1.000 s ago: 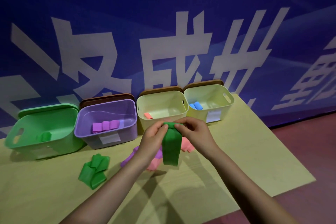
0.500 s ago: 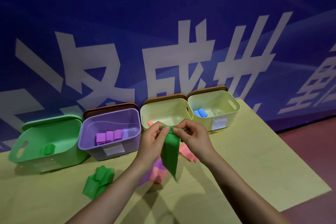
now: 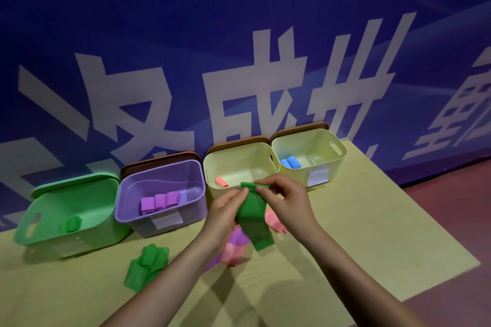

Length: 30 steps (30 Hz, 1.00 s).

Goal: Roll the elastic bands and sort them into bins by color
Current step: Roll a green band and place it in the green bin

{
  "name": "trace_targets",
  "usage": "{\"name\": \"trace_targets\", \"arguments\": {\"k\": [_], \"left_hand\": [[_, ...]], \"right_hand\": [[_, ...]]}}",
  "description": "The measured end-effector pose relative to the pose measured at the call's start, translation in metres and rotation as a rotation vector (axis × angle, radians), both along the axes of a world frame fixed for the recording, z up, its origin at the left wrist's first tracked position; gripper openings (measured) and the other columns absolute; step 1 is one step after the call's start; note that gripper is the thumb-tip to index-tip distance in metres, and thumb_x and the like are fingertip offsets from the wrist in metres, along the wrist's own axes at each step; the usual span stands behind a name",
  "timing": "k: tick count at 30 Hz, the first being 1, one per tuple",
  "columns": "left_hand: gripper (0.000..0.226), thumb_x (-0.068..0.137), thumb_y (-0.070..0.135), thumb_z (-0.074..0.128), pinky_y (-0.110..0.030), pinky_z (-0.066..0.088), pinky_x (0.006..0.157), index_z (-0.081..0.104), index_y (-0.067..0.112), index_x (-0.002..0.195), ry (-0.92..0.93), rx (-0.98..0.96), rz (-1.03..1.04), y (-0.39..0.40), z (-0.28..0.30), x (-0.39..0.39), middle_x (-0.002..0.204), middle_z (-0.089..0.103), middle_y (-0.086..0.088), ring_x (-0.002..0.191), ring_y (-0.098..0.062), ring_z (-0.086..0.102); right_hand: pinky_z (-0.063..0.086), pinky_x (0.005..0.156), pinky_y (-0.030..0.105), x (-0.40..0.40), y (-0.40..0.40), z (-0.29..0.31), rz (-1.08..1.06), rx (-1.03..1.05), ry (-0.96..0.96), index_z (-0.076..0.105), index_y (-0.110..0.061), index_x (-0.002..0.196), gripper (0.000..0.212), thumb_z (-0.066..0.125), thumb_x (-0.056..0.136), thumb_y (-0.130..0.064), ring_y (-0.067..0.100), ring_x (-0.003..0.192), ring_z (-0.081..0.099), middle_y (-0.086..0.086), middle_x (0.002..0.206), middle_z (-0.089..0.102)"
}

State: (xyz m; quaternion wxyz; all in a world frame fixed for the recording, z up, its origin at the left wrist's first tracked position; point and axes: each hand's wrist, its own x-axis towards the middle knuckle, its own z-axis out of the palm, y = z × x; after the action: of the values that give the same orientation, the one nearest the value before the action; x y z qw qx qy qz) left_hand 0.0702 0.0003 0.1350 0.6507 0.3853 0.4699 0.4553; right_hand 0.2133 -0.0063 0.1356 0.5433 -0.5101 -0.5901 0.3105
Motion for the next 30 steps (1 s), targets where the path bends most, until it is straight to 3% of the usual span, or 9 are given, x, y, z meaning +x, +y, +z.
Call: {"name": "trace_targets", "arguments": {"k": [5, 11, 15, 19, 22, 26, 28, 30], "left_hand": [[0.021, 0.097, 0.012, 0.048, -0.045, 0.046, 0.094, 0.067, 0.005, 0.103, 0.062, 0.008, -0.020, -0.005, -0.004, 0.013, 0.105, 0.068, -0.025, 0.097, -0.032, 0.063], [0.031, 0.096, 0.001, 0.040, -0.036, 0.046, 0.082, 0.069, 0.010, 0.089, 0.090, 0.028, -0.041, -0.021, -0.002, 0.034, 0.090, 0.069, -0.014, 0.088, -0.025, 0.062], [0.031, 0.098, 0.015, 0.046, -0.039, 0.041, 0.084, 0.074, 0.012, 0.083, 0.046, 0.038, -0.067, -0.028, -0.006, 0.043, 0.090, 0.065, -0.017, 0.090, -0.027, 0.057], [0.022, 0.095, 0.015, 0.054, -0.044, 0.040, 0.088, 0.074, 0.014, 0.085, 0.014, 0.061, -0.026, -0.030, -0.007, 0.046, 0.092, 0.067, -0.018, 0.092, -0.030, 0.057], [0.021, 0.097, 0.010, 0.050, -0.043, 0.045, 0.090, 0.070, 0.014, 0.091, 0.060, 0.119, -0.045, -0.031, 0.001, 0.046, 0.096, 0.069, -0.016, 0.094, -0.027, 0.061], [0.016, 0.096, 0.009, 0.052, -0.036, 0.047, 0.079, 0.065, 0.016, 0.090, 0.219, 0.241, -0.080, -0.034, 0.010, 0.039, 0.091, 0.065, -0.019, 0.086, -0.023, 0.060], [0.012, 0.096, 0.014, 0.054, -0.042, 0.051, 0.077, 0.065, 0.010, 0.093, 0.314, 0.324, -0.085, -0.031, 0.007, 0.034, 0.094, 0.064, -0.025, 0.085, -0.031, 0.062], [0.028, 0.091, 0.033, 0.054, -0.050, 0.051, 0.076, 0.063, 0.006, 0.095, 0.463, 0.436, -0.087, -0.028, 0.005, 0.027, 0.090, 0.063, -0.023, 0.086, -0.037, 0.061]], "right_hand": [[0.042, 0.068, 0.013, 0.019, -0.012, 0.003, 0.068, 0.165, -0.227, 0.074, -0.013, 0.089, 0.015, 0.072, 0.077, -0.004, 0.003, 0.070, 0.052, -0.003, 0.076, 0.060], [0.041, 0.070, 0.014, 0.044, -0.023, 0.002, 0.087, 0.026, -0.260, 0.076, -0.015, 0.087, 0.021, 0.075, 0.073, 0.001, 0.010, 0.073, 0.052, -0.006, 0.080, 0.057], [0.044, 0.072, 0.016, 0.056, -0.031, 0.006, 0.106, -0.006, -0.284, 0.077, -0.019, 0.092, 0.021, 0.076, 0.076, -0.005, 0.010, 0.075, 0.054, -0.005, 0.083, 0.058], [0.047, 0.079, 0.017, 0.059, -0.039, 0.010, 0.155, -0.053, -0.192, 0.074, -0.028, 0.102, 0.024, 0.070, 0.084, -0.013, 0.010, 0.084, 0.058, -0.002, 0.090, 0.062], [0.046, 0.073, 0.015, 0.053, -0.041, 0.006, 0.083, -0.146, -0.086, 0.069, -0.022, 0.110, 0.027, 0.070, 0.085, -0.013, 0.005, 0.075, 0.056, -0.005, 0.085, 0.064], [0.044, 0.066, 0.016, 0.044, -0.037, 0.003, 0.038, -0.213, -0.012, 0.073, -0.016, 0.089, 0.011, 0.068, 0.085, -0.008, 0.002, 0.067, 0.056, -0.009, 0.072, 0.066], [0.050, 0.072, 0.025, 0.038, -0.035, 0.003, 0.038, -0.226, 0.082, 0.074, -0.021, 0.083, 0.017, 0.069, 0.084, -0.005, 0.007, 0.073, 0.062, -0.006, 0.075, 0.070], [0.052, 0.075, 0.034, 0.031, -0.035, 0.003, 0.041, -0.228, 0.135, 0.074, -0.025, 0.081, 0.022, 0.069, 0.083, -0.003, 0.013, 0.075, 0.064, -0.004, 0.076, 0.072]]}}
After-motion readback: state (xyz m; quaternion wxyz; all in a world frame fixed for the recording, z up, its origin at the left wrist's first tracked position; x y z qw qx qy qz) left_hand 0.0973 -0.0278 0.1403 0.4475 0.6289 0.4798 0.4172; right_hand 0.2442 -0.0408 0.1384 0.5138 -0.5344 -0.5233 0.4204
